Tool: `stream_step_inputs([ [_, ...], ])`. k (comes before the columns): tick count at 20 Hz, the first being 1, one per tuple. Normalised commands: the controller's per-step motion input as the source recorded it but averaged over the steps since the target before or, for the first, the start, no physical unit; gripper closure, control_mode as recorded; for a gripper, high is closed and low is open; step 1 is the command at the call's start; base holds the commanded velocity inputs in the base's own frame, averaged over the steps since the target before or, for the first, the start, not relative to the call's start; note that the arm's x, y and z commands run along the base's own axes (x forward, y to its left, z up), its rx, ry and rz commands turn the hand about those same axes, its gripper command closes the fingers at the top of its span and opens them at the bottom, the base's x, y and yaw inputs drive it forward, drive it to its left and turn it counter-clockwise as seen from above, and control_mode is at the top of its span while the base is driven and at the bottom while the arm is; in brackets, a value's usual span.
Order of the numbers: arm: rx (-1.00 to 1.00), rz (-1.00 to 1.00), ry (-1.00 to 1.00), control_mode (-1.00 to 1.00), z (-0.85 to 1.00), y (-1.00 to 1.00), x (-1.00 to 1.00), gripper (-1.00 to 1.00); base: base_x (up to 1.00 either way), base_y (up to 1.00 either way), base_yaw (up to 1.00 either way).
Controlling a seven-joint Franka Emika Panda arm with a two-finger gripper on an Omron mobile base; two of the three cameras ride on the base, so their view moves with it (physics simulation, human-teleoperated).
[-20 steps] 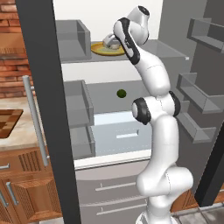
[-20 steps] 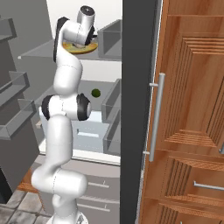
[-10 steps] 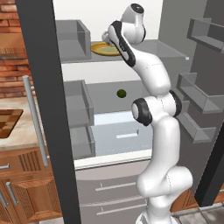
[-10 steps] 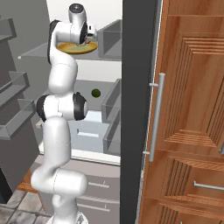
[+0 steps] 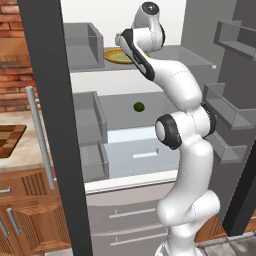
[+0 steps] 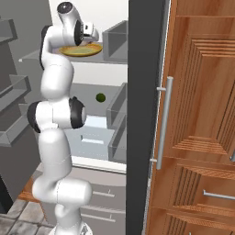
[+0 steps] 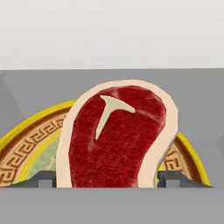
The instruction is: Retrieve the steak from the fridge and place it on the cutting board.
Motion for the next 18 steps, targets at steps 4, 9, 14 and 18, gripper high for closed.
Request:
stream_step_inputs([
  [4,0.0,-0.12,-0.02,-1.0,-0.34,-0.05,-0.19,1.0,0.0,0.0,0.0],
  [9,0.0,-0.1,-0.05,-1.0,0.11,-0.11,-0.33,1.0,0.0,0.0,0.0],
  [14,0.0,-0.08,-0.06,-1.0,0.48,-0.04,-0.4,1.0,0.0,0.0,0.0],
  [18,0.0,-0.06,0.0,-1.0,0.06,-0.03,-0.24,1.0,0.0,0.0,0.0],
])
